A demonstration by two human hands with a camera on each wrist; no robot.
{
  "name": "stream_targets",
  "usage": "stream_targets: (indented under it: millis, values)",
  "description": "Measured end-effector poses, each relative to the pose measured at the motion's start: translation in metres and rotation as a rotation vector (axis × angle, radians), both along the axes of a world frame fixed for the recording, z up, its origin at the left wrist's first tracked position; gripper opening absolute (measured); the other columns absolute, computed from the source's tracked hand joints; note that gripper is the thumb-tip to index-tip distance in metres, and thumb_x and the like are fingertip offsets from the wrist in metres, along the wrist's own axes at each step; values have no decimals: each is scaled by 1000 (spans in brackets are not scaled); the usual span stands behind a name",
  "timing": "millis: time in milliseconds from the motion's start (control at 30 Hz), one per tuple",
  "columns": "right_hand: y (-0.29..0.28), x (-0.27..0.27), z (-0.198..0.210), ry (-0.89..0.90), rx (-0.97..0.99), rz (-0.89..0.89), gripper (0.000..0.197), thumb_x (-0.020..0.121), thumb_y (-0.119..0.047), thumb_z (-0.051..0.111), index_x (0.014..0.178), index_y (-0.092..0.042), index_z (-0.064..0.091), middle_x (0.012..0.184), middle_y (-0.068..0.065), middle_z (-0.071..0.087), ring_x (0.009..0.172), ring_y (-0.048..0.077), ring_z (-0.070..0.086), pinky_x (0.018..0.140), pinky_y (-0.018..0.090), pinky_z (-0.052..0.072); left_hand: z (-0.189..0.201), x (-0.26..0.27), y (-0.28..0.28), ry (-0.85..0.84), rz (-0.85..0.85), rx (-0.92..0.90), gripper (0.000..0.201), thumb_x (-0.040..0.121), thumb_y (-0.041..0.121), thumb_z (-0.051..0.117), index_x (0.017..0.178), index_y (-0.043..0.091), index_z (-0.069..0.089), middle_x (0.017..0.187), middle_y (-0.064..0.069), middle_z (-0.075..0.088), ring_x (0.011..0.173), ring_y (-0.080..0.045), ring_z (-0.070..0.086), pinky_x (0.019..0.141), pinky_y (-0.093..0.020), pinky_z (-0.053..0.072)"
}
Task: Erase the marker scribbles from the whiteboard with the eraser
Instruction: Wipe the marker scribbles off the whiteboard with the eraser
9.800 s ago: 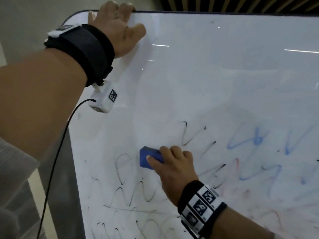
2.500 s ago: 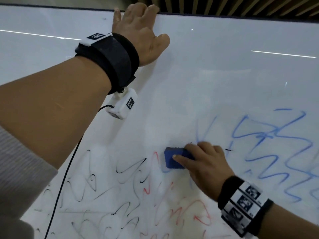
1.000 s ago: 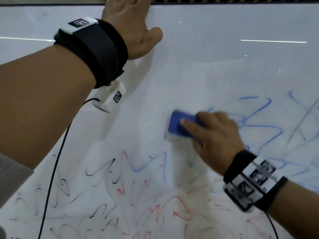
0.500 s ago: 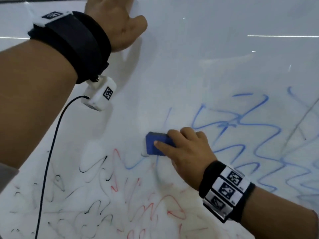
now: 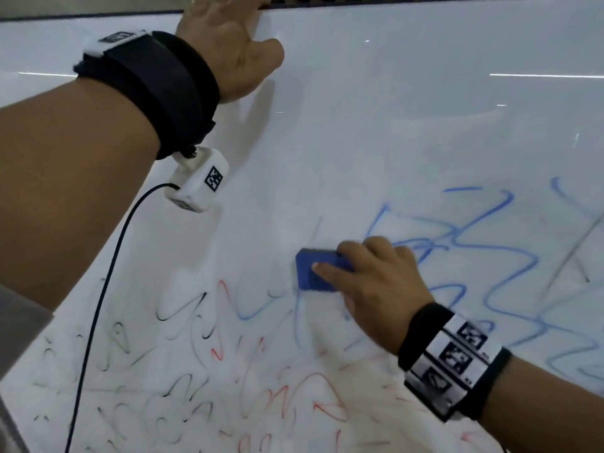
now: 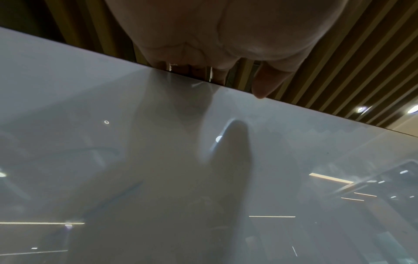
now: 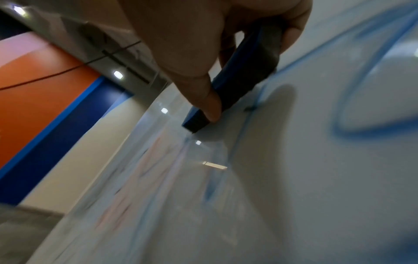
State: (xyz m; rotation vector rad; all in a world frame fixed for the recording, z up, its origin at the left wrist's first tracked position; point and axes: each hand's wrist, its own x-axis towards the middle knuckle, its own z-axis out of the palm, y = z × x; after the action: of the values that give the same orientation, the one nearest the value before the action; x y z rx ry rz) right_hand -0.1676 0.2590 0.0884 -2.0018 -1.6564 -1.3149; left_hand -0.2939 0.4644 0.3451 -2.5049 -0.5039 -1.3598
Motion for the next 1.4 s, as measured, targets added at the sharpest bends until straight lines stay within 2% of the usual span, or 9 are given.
stream_targets:
  millis: [167,267,333,567,767,967,1133,1233,1400]
  values:
    - [-13,19,56,101,311,-68,54,70,-17,72,122,-30,66,111,9,62,89,39,53,64,42,45,-2,-3,-5,-32,-39,-32,42,89,39,47,114,4,51,85,-5,45,95,-29,43,81,-36,32]
    - [-6,4,0,42,120,-31,56,66,-19,73,120,-32,64,107,5,61,83,34,51,63,40,42,-2,-8,-7,2,-76,-58,68,82,52,39,140,16,46,127,-13,54,122,-35,47,103,-42,39]
    - [-6,-2,-28,-1,-17,-37,61,62,-18,78,119,-35,63,107,2,60,83,31,49,64,38,37,-1,-9,-6,34,-69,-74,75,79,57,36,143,19,42,136,-14,51,129,-35,44,109,-46,36]
    - [-16,15,85,104,377,-145,56,70,-19,76,124,-29,65,114,9,62,93,41,52,66,43,45,3,-11,1,57,-71,-53,77,81,52,28,144,12,42,136,-20,50,125,-39,46,109,-48,37]
    - [-3,-11,-11,20,62,-87,61,62,-17,78,119,-34,64,111,4,62,86,34,53,66,42,43,16,-27,10,199,-64,6,77,84,48,20,153,17,36,146,-15,45,138,-36,40,116,-48,32]
    - [-5,-7,27,58,370,-221,52,65,-18,73,116,-28,70,111,7,64,89,38,54,64,43,44,11,-27,7,199,-65,31,77,82,43,18,152,16,38,142,-17,47,132,-38,45,112,-49,34]
    - [101,-89,15,105,179,-19,49,68,-22,55,115,-34,66,104,2,60,83,30,50,65,37,34,11,-25,4,192,-62,17,73,85,43,20,148,14,40,138,-17,48,127,-39,46,110,-47,35]
    - [129,-113,15,129,104,-15,57,65,-18,66,120,-31,63,105,0,56,85,28,48,69,38,34,8,-25,8,161,-78,34,67,91,41,22,150,15,38,139,-16,48,126,-37,47,109,-46,34]
    - [46,-43,14,77,245,-115,49,70,-21,61,118,-33,68,112,6,64,84,36,55,67,40,45,6,-26,6,165,-68,55,70,88,42,22,150,14,38,139,-17,49,126,-38,48,108,-46,34]
